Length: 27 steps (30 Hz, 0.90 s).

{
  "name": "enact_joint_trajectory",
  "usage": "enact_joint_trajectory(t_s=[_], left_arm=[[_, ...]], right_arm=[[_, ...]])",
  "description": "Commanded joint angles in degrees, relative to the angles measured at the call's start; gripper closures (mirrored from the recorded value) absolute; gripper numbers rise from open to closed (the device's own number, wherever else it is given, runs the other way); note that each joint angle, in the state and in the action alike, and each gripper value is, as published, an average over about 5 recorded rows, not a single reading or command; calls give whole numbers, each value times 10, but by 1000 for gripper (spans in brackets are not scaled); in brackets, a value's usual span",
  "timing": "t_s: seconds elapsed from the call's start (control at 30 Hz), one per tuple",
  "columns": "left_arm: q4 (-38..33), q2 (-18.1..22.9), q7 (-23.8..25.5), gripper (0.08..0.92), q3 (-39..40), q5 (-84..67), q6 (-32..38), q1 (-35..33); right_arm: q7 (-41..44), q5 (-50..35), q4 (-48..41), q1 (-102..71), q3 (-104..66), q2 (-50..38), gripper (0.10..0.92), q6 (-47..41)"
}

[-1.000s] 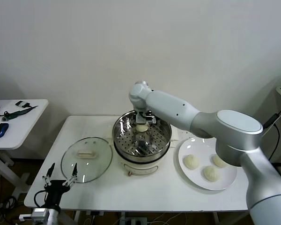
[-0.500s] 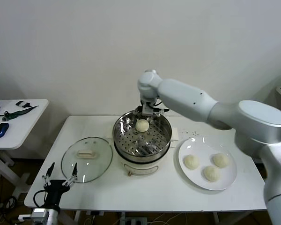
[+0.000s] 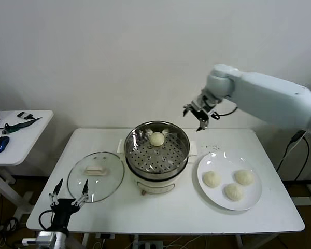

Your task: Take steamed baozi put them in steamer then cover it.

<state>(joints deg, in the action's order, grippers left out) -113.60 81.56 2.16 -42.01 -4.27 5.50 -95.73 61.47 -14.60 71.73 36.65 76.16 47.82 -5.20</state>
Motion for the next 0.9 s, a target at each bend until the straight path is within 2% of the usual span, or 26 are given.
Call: enact_joint_trajectory(t_s=[0.03, 0.23, 0.47, 0.9], left_arm=[[-4, 2, 0, 177, 1, 3, 1, -5], [-6, 5, -2, 177, 0, 3, 1, -11], [-5, 6, -3, 177, -5, 2, 3, -19], [-2, 7, -4, 177, -10, 1, 5, -26]], right_arm=[[5, -130, 40, -15, 34, -122, 203, -124], [8, -65, 26, -137, -29, -134, 203, -117], [-4, 9, -13, -277, -131, -104, 203, -108], [-7, 39, -75, -328, -163, -23, 203, -95]])
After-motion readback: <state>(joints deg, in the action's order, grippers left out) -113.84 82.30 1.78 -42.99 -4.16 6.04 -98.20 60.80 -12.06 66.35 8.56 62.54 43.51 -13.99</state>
